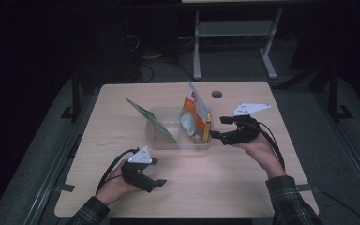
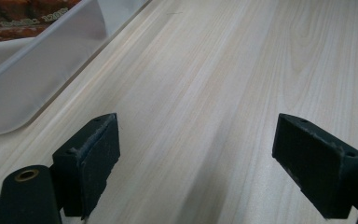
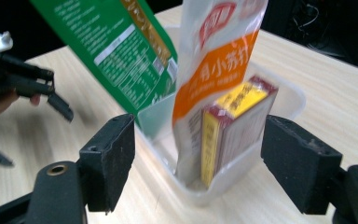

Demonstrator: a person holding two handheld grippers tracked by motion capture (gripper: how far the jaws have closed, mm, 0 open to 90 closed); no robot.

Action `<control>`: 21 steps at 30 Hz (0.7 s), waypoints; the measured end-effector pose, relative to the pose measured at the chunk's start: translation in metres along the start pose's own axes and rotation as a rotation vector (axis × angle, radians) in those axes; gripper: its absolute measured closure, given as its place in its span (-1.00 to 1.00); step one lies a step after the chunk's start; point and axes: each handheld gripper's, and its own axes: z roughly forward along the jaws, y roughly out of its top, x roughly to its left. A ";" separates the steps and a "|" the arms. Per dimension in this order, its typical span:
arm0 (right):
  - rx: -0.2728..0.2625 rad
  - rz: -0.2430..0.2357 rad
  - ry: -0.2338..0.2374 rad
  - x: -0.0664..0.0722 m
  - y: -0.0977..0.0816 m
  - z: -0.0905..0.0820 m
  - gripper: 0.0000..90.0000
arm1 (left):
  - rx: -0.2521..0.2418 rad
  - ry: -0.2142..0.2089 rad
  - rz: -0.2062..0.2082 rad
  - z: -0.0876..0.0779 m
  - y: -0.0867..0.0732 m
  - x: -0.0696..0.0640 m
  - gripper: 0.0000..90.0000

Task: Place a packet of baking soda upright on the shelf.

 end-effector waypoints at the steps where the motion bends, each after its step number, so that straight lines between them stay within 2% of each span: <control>1: -0.003 -0.005 -0.003 0.001 -0.004 -0.002 -0.45 | 0.001 0.001 0.001 0.000 0.000 0.000 -0.68; 4: -0.007 0.004 0.009 0.005 -0.018 -0.005 -0.45 | -0.007 0.009 -0.002 0.000 -0.001 0.001 -0.68; 6: 0.009 0.006 0.008 0.006 -0.024 -0.006 -0.45 | -0.016 0.012 -0.008 -0.001 -0.001 0.001 -0.68; 14: 0.030 -0.023 0.010 0.021 -0.052 -0.012 -0.49 | -0.010 0.028 0.004 0.001 -0.003 0.001 -0.68; 21: 0.092 -0.040 0.006 0.034 -0.078 -0.011 -0.53 | -0.003 0.016 0.014 0.002 -0.005 0.001 -0.68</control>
